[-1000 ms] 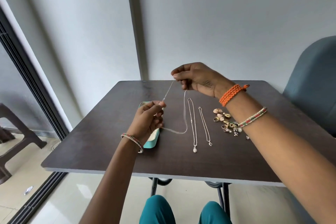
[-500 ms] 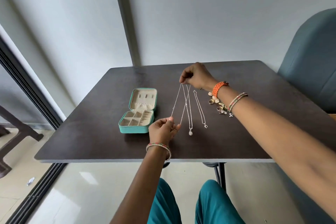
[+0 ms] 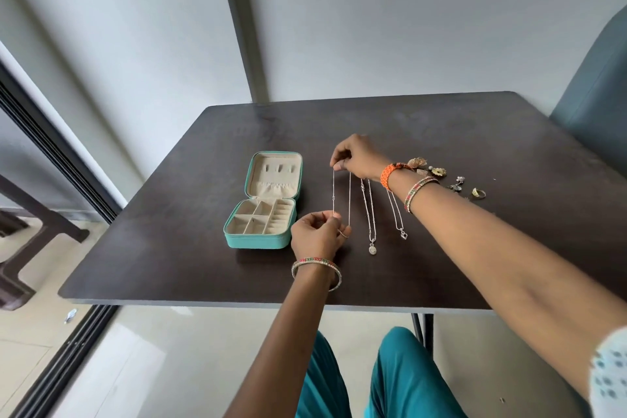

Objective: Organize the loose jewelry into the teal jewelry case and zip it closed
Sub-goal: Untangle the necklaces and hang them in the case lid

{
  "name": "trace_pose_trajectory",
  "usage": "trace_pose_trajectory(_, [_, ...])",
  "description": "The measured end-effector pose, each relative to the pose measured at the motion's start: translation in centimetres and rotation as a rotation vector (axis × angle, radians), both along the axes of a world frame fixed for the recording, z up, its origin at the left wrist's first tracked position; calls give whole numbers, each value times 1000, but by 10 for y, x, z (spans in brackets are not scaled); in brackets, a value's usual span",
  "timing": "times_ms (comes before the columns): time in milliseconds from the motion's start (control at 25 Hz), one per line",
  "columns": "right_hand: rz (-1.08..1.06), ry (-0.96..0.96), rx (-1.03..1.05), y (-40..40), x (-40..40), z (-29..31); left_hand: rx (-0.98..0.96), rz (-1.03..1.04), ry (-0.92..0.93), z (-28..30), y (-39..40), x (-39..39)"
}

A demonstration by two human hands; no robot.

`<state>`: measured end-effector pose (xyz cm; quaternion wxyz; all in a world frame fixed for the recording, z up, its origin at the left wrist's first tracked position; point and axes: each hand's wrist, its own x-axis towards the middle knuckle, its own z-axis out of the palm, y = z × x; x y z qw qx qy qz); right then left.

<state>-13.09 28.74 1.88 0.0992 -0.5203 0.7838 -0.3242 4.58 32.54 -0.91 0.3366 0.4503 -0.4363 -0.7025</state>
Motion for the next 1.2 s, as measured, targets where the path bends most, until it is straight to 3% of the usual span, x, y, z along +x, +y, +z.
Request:
trace_pose_trajectory(160, [19, 17, 67, -2, -4, -11, -94, -44, -118, -3, 0, -3])
trace_pose_trajectory(440, [-46, 92, 93, -1, -6, -16, -46, -108, -35, -1, -4, 3])
trace_pose_trajectory(600, [-65, -237, -155, 5, 8, 6, -84, -172, -68, 3, -3, 6])
trace_pose_trajectory(680, [-31, -339, -256, 14, 23, 32, -193, -220, -146, 8, -5, 7])
trace_pose_trajectory(760, [103, -330, -230, 29, 43, 64, -441, -175, -258, 21, -9, 9])
trace_pose_trajectory(840, [274, -284, -163, 46, 60, 90, -663, 15, -180, 37, -14, 13])
trace_pose_trajectory(920, [413, -255, -130, 61, 71, 106, -766, 89, -47, 60, -18, 16])
trace_pose_trajectory(1000, [431, -214, -157, 69, 75, 118, -669, -34, 140, 84, -18, 16])
trace_pose_trajectory(1080, [336, -194, -205, 75, 73, 125, -422, -209, 328, 99, -14, 22])
trace_pose_trajectory(1200, [228, -545, -305, 89, 62, 120, -117, -303, 562, 105, -9, 43])
